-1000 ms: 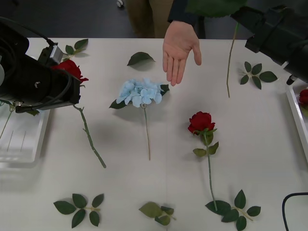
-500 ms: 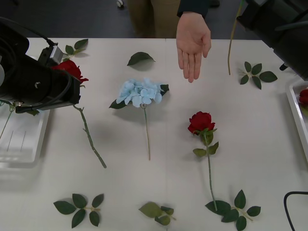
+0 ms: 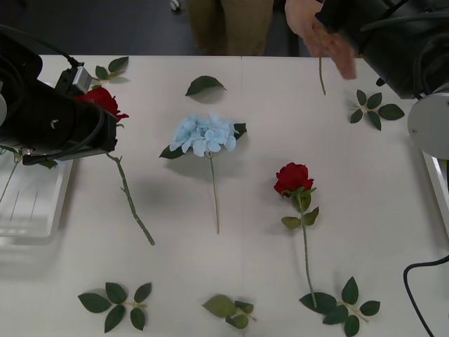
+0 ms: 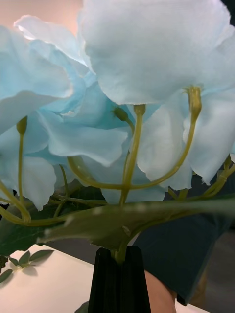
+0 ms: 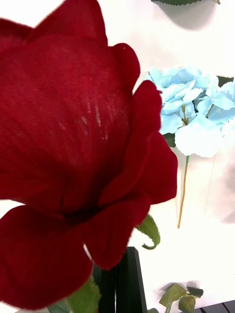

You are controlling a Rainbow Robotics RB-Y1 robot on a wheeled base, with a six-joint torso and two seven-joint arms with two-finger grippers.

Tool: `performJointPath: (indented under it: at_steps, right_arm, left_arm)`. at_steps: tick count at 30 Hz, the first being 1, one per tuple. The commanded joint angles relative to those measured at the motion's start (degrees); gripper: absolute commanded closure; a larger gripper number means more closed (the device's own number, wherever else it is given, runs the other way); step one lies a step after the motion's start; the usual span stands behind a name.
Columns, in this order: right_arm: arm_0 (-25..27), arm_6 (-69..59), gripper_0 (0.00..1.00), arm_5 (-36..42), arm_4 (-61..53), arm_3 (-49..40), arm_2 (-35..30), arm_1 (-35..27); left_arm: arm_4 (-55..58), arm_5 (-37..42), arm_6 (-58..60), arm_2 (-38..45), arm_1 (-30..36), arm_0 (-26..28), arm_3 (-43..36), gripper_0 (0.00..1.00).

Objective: Place the red flowers into the right box and the blue flowers into the left box. If a person shows an open palm, hand one flower to the person first, then continue sorting.

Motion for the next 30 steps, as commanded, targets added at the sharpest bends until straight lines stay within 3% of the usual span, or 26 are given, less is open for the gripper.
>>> performJointPath:
  at_steps: [1,10,11,15,18,25,30]
  right_arm:
    - [-2.0,-3.0,1.0,-0.8,0.6,-0.7,0.6,-1.8]
    - [-2.0,-2.7,1.0,-0.9,0.4,-0.8,0.6,-1.8]
    - [-2.0,-2.5,0.93,-0.9,0.6,-0.8,0.6,-1.8]
    - [-2.0,-2.2,0.42,-1.0,0.5,-0.8,0.5,-1.8]
    - [-2.0,-2.1,0.33,-1.0,0.3,-0.8,0.6,-1.9]
    - [1.0,-2.7,0.32,-0.3,-0.7,-4.1,0.3,-3.5]
    - [6.5,-3.2,0.31,7.3,-1.9,-12.7,-2.9,-3.9]
  left_arm:
    - [-0.7,0.2,-3.2,1.2,-0.6,1.0,-1.5,1.0]
    - [-0.9,0.2,-3.5,1.2,-0.6,1.0,-1.5,1.0]
    - [-1.0,0.2,-3.5,1.2,-0.6,1.0,-1.5,1.0]
    - [-1.1,0.2,-3.6,1.2,-0.6,1.0,-1.5,1.0]
    - [-1.1,0.2,-3.5,1.2,-0.6,1.0,-1.5,1.0]
    - [-1.0,0.2,-3.6,1.2,-0.6,1.0,-1.5,1.0]
    - [-1.0,0.2,-3.8,1.2,-0.6,1.0,-1.5,1.0]
